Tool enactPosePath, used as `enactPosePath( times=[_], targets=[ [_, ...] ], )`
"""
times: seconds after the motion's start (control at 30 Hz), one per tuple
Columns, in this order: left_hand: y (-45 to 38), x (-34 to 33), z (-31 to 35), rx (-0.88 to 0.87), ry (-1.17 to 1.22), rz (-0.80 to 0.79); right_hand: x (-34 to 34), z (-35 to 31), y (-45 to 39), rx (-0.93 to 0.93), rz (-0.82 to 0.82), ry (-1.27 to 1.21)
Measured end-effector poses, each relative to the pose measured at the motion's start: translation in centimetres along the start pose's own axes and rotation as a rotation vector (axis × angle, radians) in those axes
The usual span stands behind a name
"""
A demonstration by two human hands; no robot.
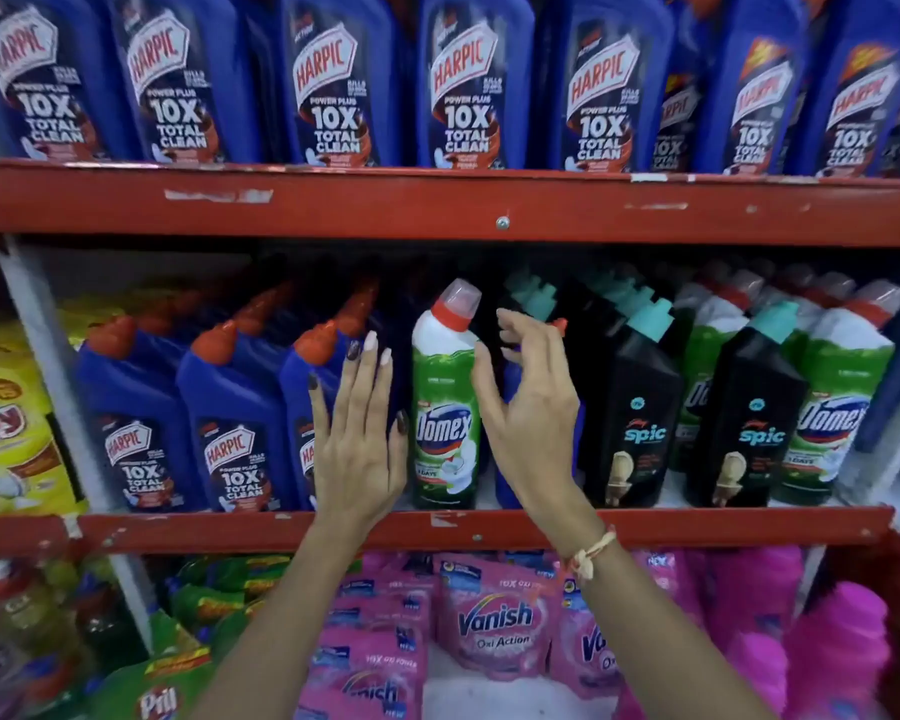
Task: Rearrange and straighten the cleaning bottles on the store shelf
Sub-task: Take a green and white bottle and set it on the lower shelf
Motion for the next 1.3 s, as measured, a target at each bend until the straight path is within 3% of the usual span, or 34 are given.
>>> enactPosePath(
  times=[0.23,0.4,0.57,0.73,1.07,1.3],
  targets=[
    [1.6,-1.4,-1.3,-0.057,-0.14,-0.013,-3.3,-0.4,1.3,-0.186,-0.067,0.103],
    [2.2,-1.8,-1.6,-0.118,-0.2,0.007,-5.1,0.0,1.2,-0.314,-0.2,0.218],
    [2.5,-1.7,-1.5,-0.093,-0.193,0.027,-5.2,0.1,0.8,-0.329,-0.193,0.305],
    [2.3,-1.5,-1.1,-0.042,-0.162,0.022,-4.3,0.0,0.5,-0.281,-0.157,0.223],
    [3.0,-2.5,1.5,0.026,-0.084,-0.045,2.1,-1.3,-2.0,-0.199,-0.005,0.081],
    [3.4,-3.5,2.0,0.031,-0.129,-0.063,6.4,-0.1,-0.1,-0.251,-0.036,0.032]
  ],
)
Point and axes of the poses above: each hand's wrist, its own y-axis away from the middle knuckle, its own x-axis out of the back of the hand, z = x × y, the point moved 4 cm from there along -y, towards the middle knuckle, and after that the axes turned 6 degrees about x, right-handed, at the moved point
